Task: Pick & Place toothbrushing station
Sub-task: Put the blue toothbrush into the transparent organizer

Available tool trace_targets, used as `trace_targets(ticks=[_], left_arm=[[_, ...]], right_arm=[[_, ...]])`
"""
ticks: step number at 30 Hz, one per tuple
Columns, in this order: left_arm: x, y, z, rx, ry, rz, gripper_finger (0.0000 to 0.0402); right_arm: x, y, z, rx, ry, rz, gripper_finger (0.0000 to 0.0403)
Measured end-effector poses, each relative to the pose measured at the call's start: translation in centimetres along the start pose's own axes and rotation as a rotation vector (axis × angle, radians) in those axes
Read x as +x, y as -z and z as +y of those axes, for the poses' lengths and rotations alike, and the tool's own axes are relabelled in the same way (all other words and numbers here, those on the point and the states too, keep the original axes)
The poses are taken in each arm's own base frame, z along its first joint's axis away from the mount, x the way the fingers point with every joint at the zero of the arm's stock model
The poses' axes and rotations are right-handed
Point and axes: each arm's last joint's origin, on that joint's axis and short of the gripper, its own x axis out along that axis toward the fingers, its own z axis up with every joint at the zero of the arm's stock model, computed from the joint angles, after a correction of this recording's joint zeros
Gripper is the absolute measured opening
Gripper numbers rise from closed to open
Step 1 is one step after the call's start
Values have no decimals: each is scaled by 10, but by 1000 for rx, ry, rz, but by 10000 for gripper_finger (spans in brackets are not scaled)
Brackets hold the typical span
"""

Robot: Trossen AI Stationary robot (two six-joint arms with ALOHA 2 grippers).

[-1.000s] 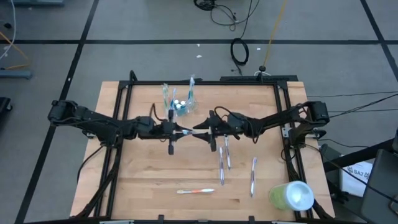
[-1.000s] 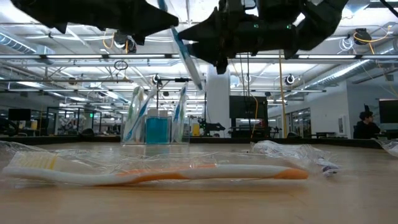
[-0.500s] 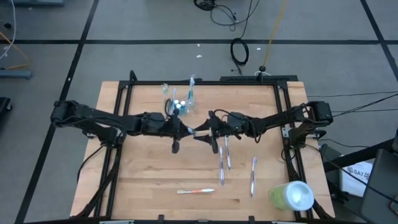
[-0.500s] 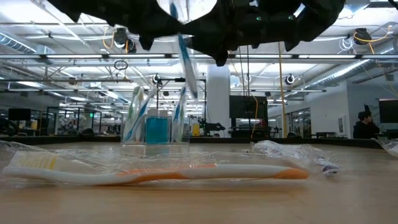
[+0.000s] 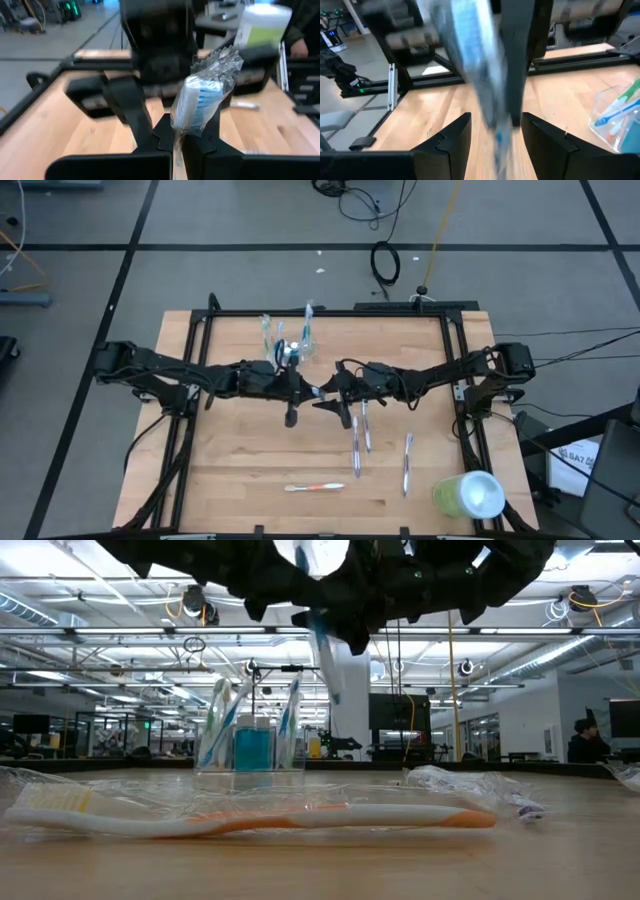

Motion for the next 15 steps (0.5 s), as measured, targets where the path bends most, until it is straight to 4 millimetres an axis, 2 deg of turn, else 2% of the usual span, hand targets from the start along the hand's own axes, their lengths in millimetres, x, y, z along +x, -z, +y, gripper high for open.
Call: trace_targets(ticks=[8,15], left_arm=[[-2,0,2,-8,-6,15,20],[-3,0,2,-8,-24,23,11]], right_arm=[[0,0,0,-31,2,-3,163],[0,0,-4,-22,13,3,104]])
